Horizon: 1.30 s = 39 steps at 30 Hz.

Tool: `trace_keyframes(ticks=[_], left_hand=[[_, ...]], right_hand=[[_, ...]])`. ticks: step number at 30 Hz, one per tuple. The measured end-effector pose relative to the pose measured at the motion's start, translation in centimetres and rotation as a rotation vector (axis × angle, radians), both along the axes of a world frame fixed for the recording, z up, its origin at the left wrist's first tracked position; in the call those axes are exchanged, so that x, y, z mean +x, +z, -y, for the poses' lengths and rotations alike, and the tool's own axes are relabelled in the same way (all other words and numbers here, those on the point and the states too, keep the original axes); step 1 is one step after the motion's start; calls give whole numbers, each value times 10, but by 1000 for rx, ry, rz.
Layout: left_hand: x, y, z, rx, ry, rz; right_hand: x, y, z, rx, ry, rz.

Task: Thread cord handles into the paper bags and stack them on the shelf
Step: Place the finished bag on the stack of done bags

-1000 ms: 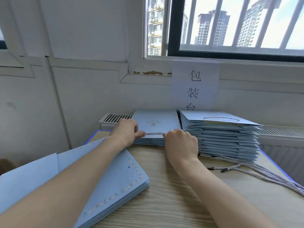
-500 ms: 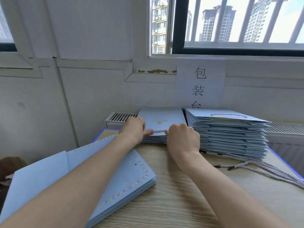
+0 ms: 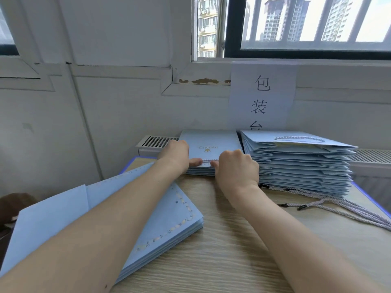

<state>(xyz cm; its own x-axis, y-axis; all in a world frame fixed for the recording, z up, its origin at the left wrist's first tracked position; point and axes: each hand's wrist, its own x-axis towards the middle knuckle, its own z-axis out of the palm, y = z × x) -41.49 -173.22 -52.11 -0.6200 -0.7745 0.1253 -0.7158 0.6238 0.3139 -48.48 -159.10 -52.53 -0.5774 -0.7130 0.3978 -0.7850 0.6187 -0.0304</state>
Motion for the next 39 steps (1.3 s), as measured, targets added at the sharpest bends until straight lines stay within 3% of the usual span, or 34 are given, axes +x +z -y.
trace_keyframes(ticks=[7, 13, 24, 39], left_hand=[[6, -10, 6, 15, 10, -83], [5, -16, 2, -76, 29, -32], [22, -8, 14, 36, -96, -62], [15, -5, 2, 1, -87, 6]], right_hand=[[-9, -7, -8, 62, 43, -40], [-6, -11, -11, 103, 113, -32], [-8, -10, -12, 114, 130, -15], [-7, -8, -13, 63, 110, 44]])
